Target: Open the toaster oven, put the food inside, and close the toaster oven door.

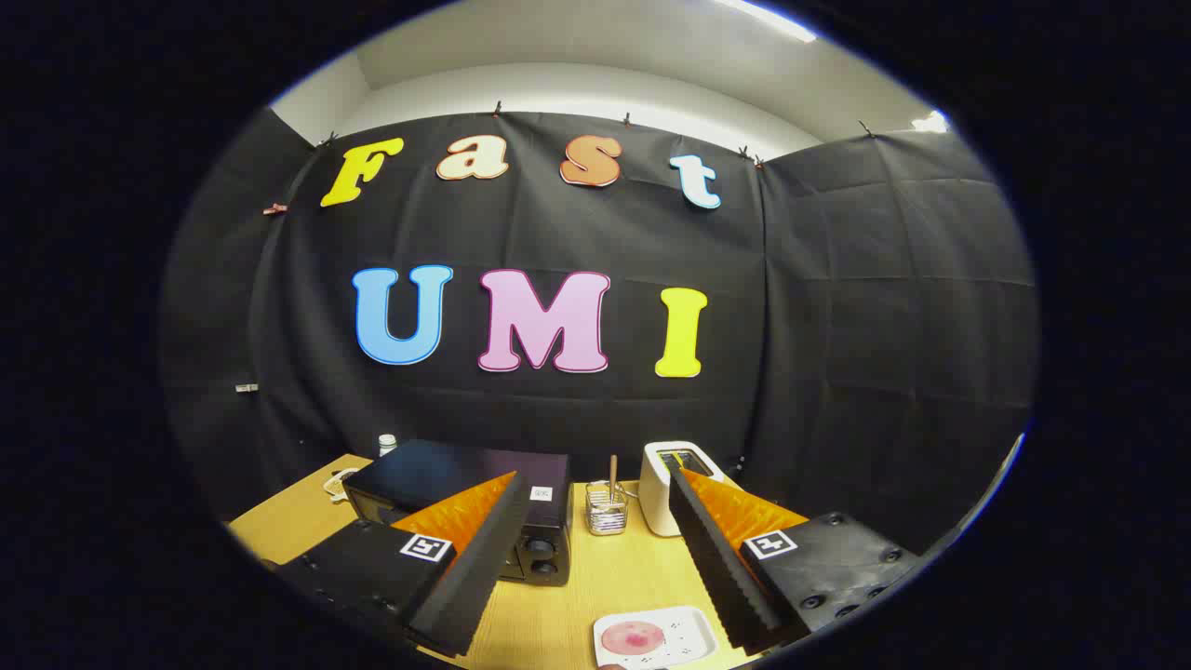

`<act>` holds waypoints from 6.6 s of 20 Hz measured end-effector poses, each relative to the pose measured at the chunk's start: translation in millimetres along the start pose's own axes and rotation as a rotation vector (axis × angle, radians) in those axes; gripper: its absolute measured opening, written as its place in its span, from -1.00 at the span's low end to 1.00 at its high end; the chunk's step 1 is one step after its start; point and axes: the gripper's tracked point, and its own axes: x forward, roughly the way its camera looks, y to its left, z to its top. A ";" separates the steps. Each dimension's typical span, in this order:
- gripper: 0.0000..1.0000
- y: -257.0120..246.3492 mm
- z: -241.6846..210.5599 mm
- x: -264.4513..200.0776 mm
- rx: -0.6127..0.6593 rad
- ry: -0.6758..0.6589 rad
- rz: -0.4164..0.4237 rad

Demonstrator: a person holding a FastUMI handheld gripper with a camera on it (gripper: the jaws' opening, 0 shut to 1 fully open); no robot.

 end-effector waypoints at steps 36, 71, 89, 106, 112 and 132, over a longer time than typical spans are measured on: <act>0.96 74.7 -16.0 27.6 -0.019 0.073 0.052; 0.96 219.7 -177.1 121.7 0.038 0.401 0.056; 0.97 218.8 -249.8 8.8 -0.077 0.515 0.122; 0.98 96.2 -247.7 -26.8 -0.175 0.628 0.216; 0.97 6.8 -219.2 -16.8 -0.199 0.586 0.201; 0.98 -167.3 -321.6 -18.4 -0.065 0.939 0.130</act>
